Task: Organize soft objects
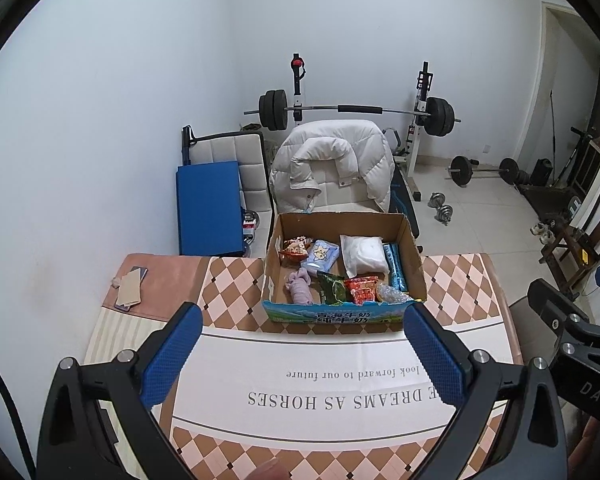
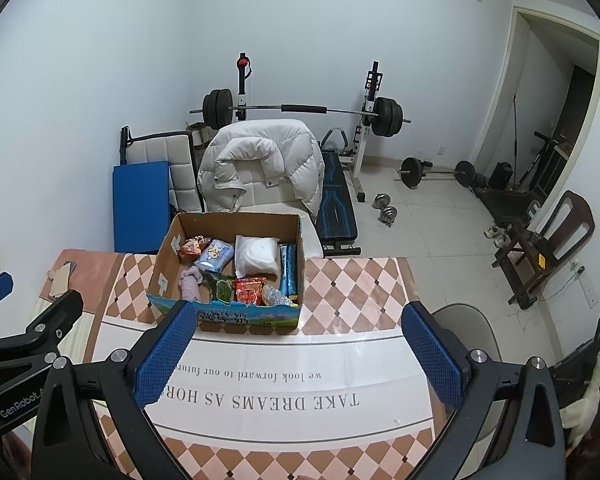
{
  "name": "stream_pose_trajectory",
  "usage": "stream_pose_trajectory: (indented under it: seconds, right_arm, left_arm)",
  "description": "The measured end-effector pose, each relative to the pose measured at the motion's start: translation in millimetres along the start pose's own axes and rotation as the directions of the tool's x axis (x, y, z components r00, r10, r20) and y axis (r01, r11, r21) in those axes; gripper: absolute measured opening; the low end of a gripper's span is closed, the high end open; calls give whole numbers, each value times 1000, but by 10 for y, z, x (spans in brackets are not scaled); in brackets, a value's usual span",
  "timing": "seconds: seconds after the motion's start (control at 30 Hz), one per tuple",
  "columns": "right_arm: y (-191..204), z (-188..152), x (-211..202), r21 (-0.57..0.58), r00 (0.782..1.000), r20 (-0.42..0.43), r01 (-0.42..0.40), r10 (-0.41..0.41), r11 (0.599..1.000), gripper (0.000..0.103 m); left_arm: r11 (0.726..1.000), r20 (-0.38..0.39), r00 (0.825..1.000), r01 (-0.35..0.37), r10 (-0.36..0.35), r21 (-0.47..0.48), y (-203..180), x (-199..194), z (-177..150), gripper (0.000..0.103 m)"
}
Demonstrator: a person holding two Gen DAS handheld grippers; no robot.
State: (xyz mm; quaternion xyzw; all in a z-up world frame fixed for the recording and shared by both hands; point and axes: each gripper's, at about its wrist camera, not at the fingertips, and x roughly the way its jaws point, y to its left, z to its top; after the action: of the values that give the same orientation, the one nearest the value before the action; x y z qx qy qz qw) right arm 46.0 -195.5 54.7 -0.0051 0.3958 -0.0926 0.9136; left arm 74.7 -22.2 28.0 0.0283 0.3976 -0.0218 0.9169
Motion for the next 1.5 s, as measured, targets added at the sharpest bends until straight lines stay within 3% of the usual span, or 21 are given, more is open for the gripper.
stream_pose_trajectory:
  seconds: [1.5]
  right_arm:
    - [-63,-24,3,0,1000,2,30,-30,1000,103]
  left_arm:
    - [1000,-5,1000,7,-7,8,1,12,56,103]
